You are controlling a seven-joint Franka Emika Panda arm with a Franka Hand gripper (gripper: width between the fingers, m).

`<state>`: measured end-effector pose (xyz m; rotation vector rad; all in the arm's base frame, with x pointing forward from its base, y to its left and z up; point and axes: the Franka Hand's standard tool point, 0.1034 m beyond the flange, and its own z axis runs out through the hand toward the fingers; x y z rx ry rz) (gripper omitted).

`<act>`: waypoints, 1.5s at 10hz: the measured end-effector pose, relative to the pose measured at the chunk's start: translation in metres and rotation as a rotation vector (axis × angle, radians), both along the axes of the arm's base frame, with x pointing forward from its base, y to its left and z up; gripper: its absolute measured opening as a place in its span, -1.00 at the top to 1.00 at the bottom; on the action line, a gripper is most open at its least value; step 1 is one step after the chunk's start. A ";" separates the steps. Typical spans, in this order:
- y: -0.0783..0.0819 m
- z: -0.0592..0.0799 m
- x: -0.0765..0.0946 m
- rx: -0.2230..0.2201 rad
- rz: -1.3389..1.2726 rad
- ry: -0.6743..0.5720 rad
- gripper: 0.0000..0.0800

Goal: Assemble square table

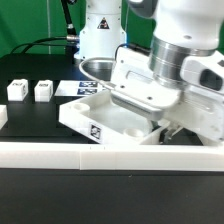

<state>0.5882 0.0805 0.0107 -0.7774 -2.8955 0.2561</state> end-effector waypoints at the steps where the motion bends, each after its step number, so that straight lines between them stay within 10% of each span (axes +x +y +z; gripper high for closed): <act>1: 0.006 0.004 -0.003 0.008 0.102 0.082 0.85; 5: -0.005 -0.001 -0.008 0.034 0.316 0.131 0.85; 10: -0.001 0.000 -0.017 0.178 0.579 0.199 0.85; 15: 0.024 -0.002 -0.023 0.153 0.566 0.280 0.85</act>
Offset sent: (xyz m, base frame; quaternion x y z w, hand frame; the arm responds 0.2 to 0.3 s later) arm 0.0000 0.0000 0.0000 0.0000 0.0000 -0.1938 0.9810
